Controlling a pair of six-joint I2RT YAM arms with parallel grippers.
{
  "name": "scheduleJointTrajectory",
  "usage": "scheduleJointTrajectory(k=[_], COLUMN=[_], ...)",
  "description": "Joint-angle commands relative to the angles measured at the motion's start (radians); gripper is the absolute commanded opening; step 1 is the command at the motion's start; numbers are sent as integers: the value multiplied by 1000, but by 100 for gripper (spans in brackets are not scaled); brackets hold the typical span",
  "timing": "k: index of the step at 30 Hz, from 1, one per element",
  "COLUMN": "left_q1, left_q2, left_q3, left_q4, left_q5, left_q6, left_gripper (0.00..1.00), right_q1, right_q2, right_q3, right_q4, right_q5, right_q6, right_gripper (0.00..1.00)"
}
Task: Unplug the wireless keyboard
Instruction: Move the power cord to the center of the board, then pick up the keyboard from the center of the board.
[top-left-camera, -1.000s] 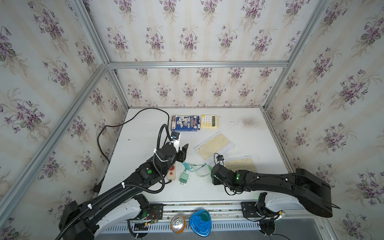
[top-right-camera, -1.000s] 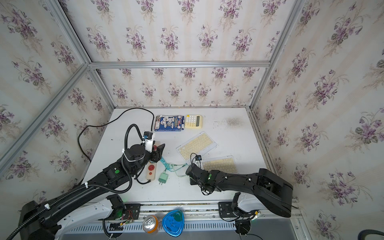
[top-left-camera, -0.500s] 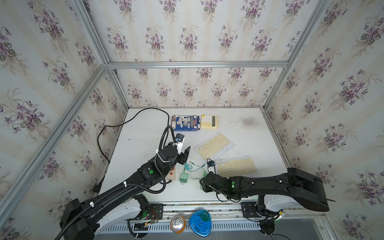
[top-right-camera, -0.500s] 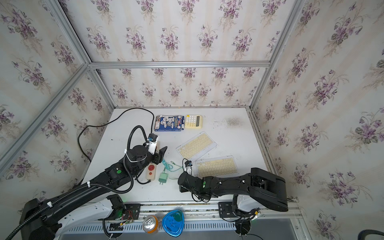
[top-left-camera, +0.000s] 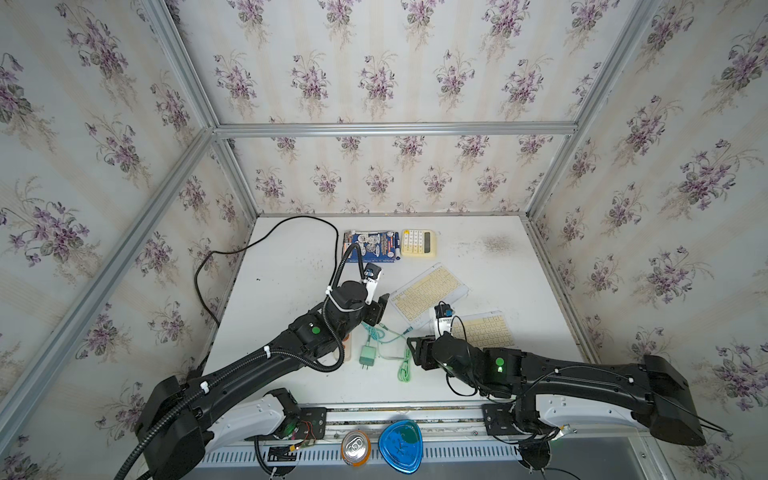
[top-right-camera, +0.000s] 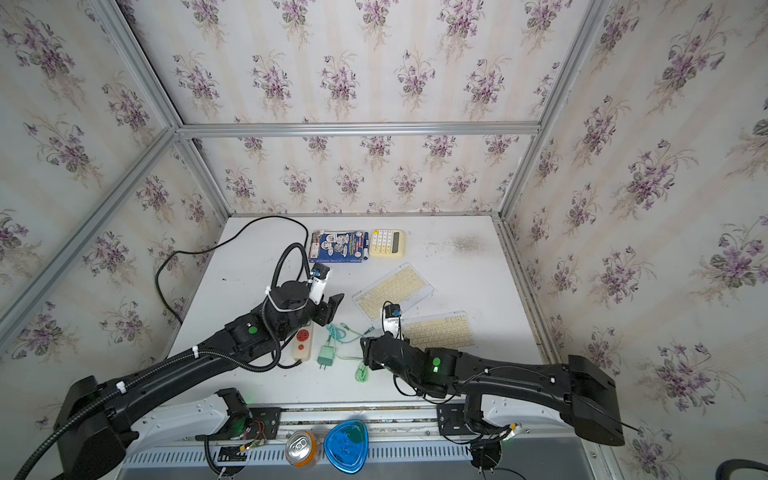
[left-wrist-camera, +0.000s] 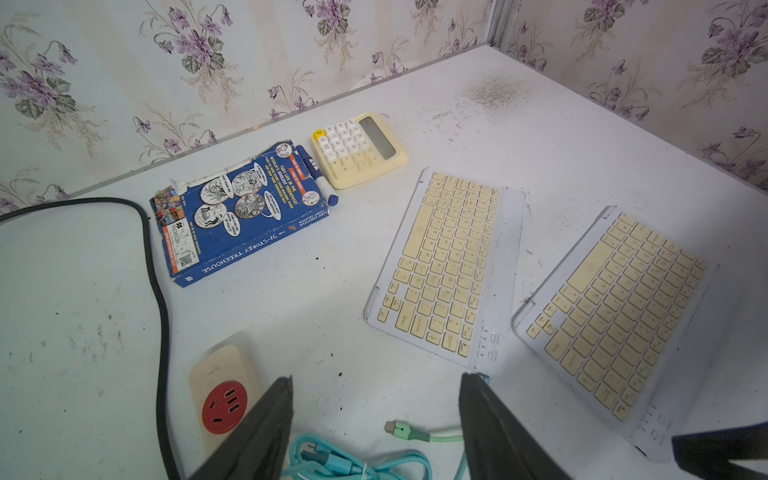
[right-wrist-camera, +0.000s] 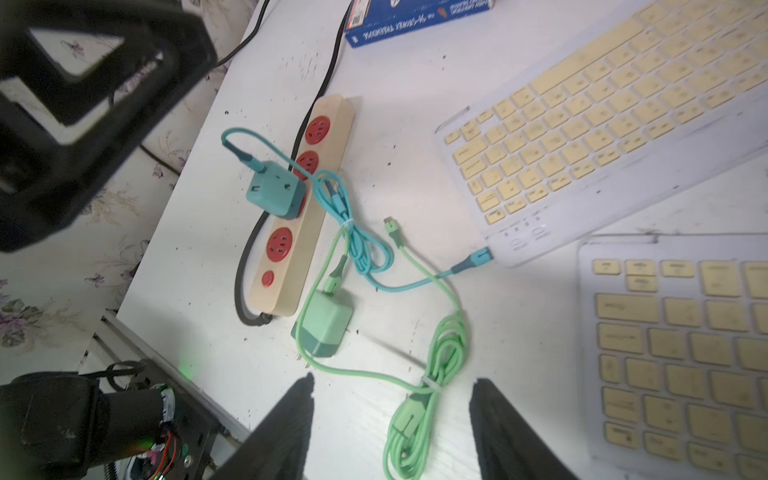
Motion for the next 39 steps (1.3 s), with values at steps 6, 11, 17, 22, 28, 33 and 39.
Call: scheduleJointTrajectory(k=[6, 11, 17, 22, 28, 33, 39], left_q1=[32, 57, 49, 2, -13, -33, -49], left_q2=[74, 107, 165, 191, 272, 293, 350], left_q3=[28, 12, -21, -43, 10, 34, 60], left_q4=[-61, -87, -127, -131, -160, -203, -221], left_q5=[125, 221, 281, 250, 278, 254, 262], left_q6=[-60, -129, -117, -92, -77, -52, -34], left_gripper=[65, 64, 56, 56, 56, 56, 56], right_q1=[-201, -333, -511, -632, -739, -745, -747], right_q2=[-145, -279, -369, -378, -371, -394, -431], right_q3=[-60, -48, -102, -184, -264, -273, -297], right_q4=[-24, -139, -124, 7, 132, 127, 118], right_q5=[1, 54, 85, 172, 175, 186, 156], right_q6=[-132, -206, -338, -483, -563, -553, -535], right_gripper=[69, 75, 90, 98, 99, 99, 99])
